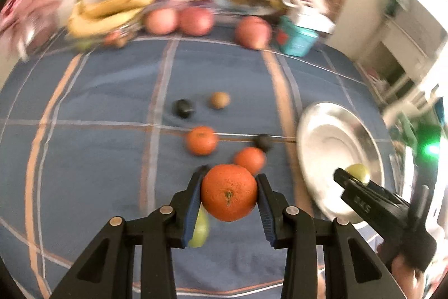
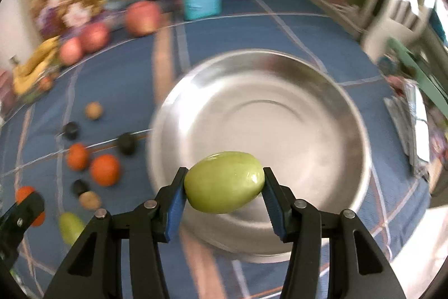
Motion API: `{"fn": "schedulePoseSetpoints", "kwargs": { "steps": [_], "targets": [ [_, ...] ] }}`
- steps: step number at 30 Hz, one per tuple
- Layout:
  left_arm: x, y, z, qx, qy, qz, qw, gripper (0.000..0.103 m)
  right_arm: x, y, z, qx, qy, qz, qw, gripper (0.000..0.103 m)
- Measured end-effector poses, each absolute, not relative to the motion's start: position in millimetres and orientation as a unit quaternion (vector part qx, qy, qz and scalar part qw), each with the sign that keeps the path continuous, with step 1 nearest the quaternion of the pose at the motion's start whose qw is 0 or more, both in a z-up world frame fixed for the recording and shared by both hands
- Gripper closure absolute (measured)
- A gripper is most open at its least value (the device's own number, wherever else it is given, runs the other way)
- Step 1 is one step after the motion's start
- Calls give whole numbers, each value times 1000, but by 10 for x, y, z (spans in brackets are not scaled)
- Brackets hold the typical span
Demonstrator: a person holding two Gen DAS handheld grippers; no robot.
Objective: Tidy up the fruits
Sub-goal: 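Carry both fruits over the steel plate and open both tools to release them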
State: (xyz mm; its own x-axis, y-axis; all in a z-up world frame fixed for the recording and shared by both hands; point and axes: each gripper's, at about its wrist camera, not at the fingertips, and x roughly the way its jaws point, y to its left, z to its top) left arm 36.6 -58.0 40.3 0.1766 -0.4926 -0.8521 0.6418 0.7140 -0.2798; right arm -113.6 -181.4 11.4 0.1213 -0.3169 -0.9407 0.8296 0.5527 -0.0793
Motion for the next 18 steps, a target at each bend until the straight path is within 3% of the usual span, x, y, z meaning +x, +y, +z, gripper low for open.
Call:
{"fn": "schedulePoseSetpoints", "kwargs": {
  "steps": [6, 18],
  "targets": [
    [69, -1028, 502, 103, 486, -439, 749, 62, -1368, -1998, 99, 269, 511, -437, 690, 49],
    [-70, -1732, 271, 139, 486, -471, 723, 62, -1549, -2223, -8, 290, 505, -468, 665, 49]
  ]
}}
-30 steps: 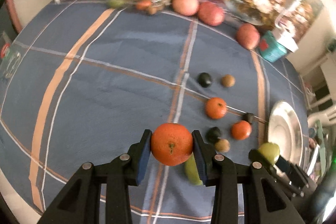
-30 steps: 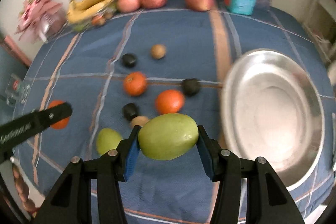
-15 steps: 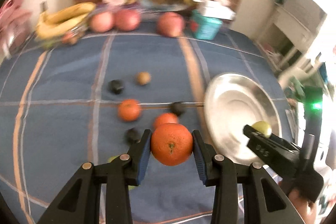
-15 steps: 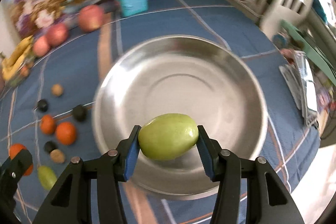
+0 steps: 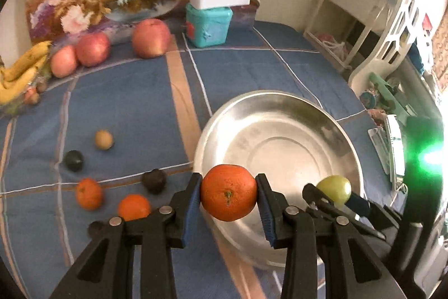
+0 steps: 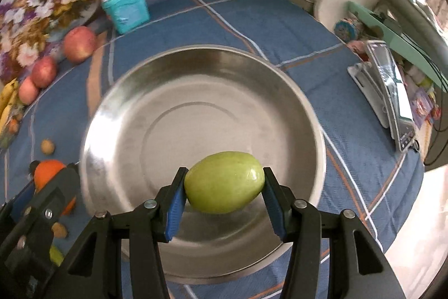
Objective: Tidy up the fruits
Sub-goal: 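Carry both fruits over the steel plate and open both tools to release them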
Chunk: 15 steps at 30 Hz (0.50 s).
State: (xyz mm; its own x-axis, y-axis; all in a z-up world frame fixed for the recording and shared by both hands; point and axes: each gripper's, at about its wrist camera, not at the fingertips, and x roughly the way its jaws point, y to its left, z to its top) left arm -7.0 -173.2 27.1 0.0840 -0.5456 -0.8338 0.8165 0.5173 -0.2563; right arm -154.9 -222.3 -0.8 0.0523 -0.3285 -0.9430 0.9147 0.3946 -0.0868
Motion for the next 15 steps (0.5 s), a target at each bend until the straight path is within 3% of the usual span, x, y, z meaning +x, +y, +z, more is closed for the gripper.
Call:
{"fn": "schedulePoseSetpoints", "kwargs": {
  "steps": [10, 14, 15],
  "targets": [
    [-97, -1956, 61, 143, 502, -481, 705, 60, -1643, -2363, -176, 304, 518, -481, 639, 49],
    [-49, -1898, 49, 130, 509, -476, 705, 41, -1643, -2377, -189, 305, 521, -485, 633, 49],
    [-42, -1879, 54, 125, 510, -478, 704, 41, -1648, -2376, -170, 304, 518, -488, 634, 49]
  ]
}}
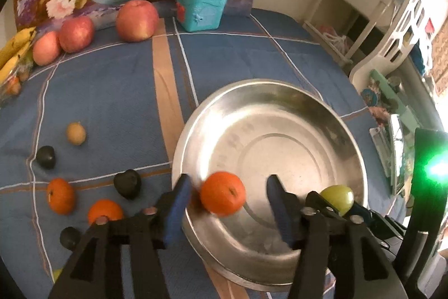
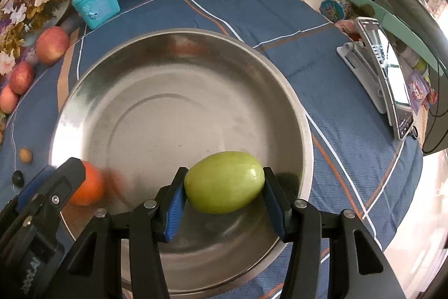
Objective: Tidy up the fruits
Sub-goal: 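Carry both fruits over the steel plate and open both tools to release them, then withdraw both tools from the plate and move the left tool to the other green fruit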
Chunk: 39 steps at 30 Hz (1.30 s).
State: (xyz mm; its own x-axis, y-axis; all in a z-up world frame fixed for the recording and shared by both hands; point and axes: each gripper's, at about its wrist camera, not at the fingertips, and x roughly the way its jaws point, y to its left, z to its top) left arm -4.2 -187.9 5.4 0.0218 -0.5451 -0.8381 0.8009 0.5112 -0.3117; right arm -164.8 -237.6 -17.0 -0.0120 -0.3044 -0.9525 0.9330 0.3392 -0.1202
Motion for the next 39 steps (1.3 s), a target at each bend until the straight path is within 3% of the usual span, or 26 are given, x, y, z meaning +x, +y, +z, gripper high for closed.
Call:
{"fn": "schedulePoseSetpoints", "kwargs": {
  "steps": [17, 20, 28, 29, 30, 31, 39],
  "targets": [
    [261, -1366, 294, 94, 527, -429, 727, 35, -1685, -2290, 95, 268, 487, -515, 653, 48],
    [373, -1213, 279, 88, 539, -403, 734, 30, -1655, -2231, 117, 256, 487, -513, 659, 36],
    [623, -790, 25, 73, 599, -306, 736, 12, -1364, -1899, 142, 214, 506, -451, 704, 31],
    [663, -709, -1, 71, 601, -287, 742, 5, -1316, -1854, 134, 211, 510, -439, 709, 28],
    [699, -643, -13, 68, 602, -274, 747, 2, -1255, -1794, 124, 209, 515, -422, 716, 16],
    [728, -571, -16, 62, 602, -262, 752, 0, -1210, -1744, 123, 207, 517, -412, 721, 11],
    [880, -76, 36, 27, 580, -192, 791, 0, -832, -1273, 168, 181, 535, -338, 753, 9]
  ]
}}
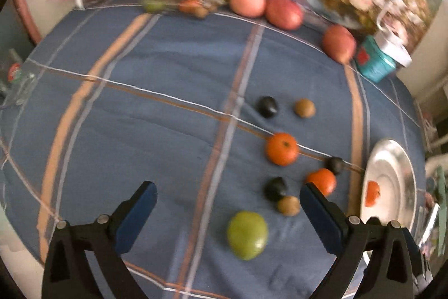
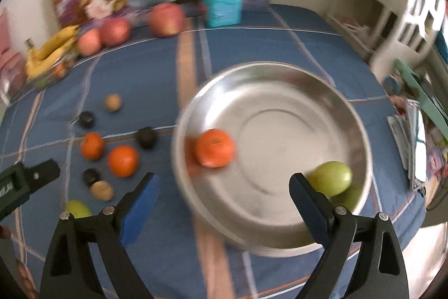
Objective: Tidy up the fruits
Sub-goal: 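Withdraw both tools from the plate and move the left tool to the other green fruit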
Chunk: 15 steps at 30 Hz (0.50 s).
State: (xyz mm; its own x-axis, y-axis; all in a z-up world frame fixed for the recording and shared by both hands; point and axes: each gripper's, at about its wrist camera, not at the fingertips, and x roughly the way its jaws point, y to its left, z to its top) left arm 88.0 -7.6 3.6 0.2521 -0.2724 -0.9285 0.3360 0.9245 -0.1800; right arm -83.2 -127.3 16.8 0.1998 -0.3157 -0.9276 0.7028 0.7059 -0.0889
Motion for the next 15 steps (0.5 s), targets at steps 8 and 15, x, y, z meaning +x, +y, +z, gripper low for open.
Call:
{"fn": "schedulePoseSetpoints", "kwargs": {
  "steps": [8, 15],
  "targets": [
    [1051, 322, 124, -21, 569, -163, 806, 0, -582, -943, 244, 164, 532, -300, 775, 9],
    [1129, 394, 116, -28, 566, -159, 809, 0, -495, -972, 106, 222, 541, -291, 757, 9]
  ]
}}
